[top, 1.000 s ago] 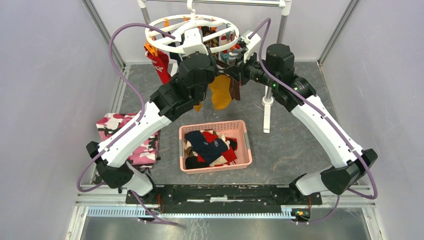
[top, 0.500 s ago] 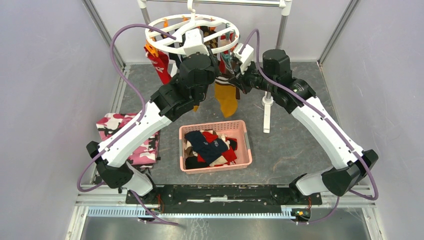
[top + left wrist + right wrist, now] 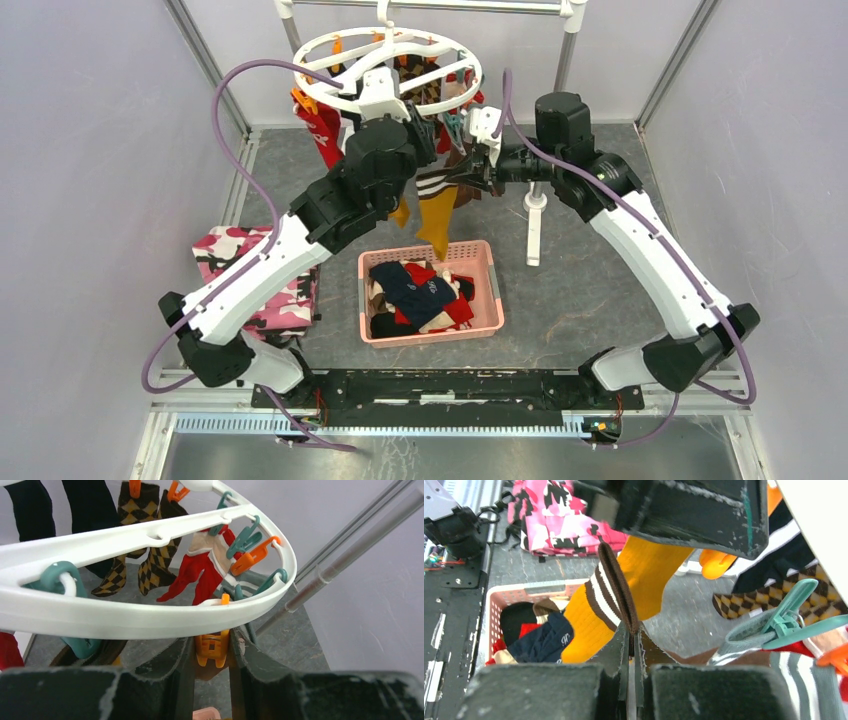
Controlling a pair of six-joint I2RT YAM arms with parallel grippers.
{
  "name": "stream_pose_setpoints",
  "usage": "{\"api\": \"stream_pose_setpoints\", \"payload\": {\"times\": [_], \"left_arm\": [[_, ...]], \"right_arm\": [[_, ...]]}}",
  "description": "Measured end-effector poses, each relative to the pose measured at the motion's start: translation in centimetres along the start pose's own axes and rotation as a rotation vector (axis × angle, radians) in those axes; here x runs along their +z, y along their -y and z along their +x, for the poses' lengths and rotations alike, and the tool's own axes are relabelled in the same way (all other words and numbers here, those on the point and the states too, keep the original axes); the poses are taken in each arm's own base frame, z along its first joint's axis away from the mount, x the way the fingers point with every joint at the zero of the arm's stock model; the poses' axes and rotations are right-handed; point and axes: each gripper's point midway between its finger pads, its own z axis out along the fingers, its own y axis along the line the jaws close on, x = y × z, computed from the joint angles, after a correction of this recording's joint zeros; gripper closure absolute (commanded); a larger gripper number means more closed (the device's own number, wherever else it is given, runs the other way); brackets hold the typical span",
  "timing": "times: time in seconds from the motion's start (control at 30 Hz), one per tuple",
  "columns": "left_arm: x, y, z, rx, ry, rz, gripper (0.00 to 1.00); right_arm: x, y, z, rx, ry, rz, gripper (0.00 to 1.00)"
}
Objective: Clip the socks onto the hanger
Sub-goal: Clamp the sock onto the hanger.
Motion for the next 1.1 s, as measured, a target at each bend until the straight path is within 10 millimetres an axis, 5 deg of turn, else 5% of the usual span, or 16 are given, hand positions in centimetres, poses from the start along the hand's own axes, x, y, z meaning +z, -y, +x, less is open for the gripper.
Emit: {"api": "stream_pose_setpoints", "payload": {"times": [0.43, 0.73, 1.1], "left_arm": [[-1.7, 0.4, -2.2, -0.061, 0.043, 0.088, 0.98], [-1.6, 0.8, -1.8, -0.06, 0.032, 0.114, 0.98], [-1.5, 1.1, -1.6, -0.064, 0.031, 0.129, 0.98]], "right_arm": [[3.5, 1.8, 0.6, 0.111, 0.124, -0.143, 1.0], [3.0, 2.9, -2.6, 0.076, 0.193, -0.128, 1.0], [3.1, 4.1, -2.2, 0.143, 0.16, -0.047, 1.0]]}}
